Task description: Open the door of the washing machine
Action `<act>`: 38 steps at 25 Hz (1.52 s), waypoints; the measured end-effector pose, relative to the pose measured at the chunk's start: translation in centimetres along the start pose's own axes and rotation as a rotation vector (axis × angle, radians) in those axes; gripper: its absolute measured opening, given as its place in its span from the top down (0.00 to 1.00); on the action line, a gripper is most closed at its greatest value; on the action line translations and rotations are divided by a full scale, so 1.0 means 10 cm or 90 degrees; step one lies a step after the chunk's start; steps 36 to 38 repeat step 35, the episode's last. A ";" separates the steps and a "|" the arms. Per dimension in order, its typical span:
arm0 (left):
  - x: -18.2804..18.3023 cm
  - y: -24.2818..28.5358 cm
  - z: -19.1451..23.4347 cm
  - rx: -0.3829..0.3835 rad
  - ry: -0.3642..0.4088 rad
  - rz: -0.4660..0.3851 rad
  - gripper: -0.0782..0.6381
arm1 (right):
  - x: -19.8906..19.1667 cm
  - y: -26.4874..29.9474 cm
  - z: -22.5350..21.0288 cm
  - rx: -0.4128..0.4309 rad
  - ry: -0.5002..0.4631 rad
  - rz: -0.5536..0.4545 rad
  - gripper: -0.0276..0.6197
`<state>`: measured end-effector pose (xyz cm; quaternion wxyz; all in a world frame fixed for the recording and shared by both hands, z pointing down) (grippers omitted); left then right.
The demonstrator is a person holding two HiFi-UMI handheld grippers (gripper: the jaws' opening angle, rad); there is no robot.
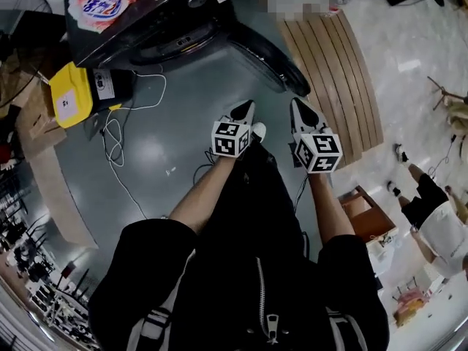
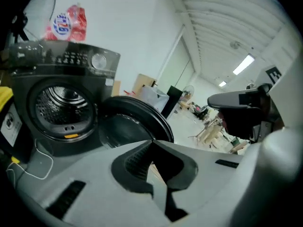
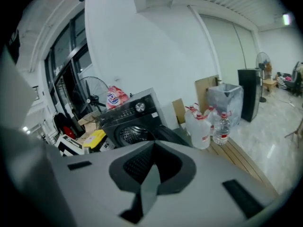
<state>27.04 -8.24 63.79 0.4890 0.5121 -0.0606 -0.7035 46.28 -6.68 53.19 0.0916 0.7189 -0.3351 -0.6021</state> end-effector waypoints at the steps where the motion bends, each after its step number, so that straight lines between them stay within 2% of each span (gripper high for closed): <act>1: 0.09 -0.18 0.10 0.021 0.008 -0.021 0.89 | 0.09 0.08 0.16 0.024 -0.021 -0.005 0.95; 9: 0.57 -2.02 0.64 0.140 0.105 -0.152 0.89 | 0.64 0.14 1.69 0.140 -0.156 -0.073 0.95; 13: 0.75 -2.74 0.70 0.174 0.122 -0.208 0.89 | 0.94 -0.04 2.29 0.179 -0.215 -0.124 0.96; 16: 0.84 -3.14 0.74 0.196 0.122 -0.256 0.89 | 1.08 -0.15 2.59 0.186 -0.254 -0.159 0.96; 19: 0.85 -3.46 0.77 0.211 0.119 -0.292 0.89 | 1.13 -0.24 2.78 0.183 -0.272 -0.177 0.96; 23: 0.86 -3.73 0.81 0.215 0.124 -0.314 0.89 | 1.13 -0.29 2.94 0.177 -0.279 -0.184 0.96; 28: 0.92 -3.87 0.90 0.213 0.119 -0.323 0.89 | 1.17 -0.26 3.07 0.180 -0.287 -0.181 0.96; 38: 0.81 -3.95 0.90 0.208 0.115 -0.320 0.89 | 1.09 -0.33 3.16 0.182 -0.287 -0.178 0.96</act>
Point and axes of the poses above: the fingertips, and each gripper's own axes: y forward along the fingers, z to its left, x out of its top, the point moved 8 cm from there along -y, backward along the fingers, and after that the axes turned 4 degrees about -y, right-handed, at the moved point
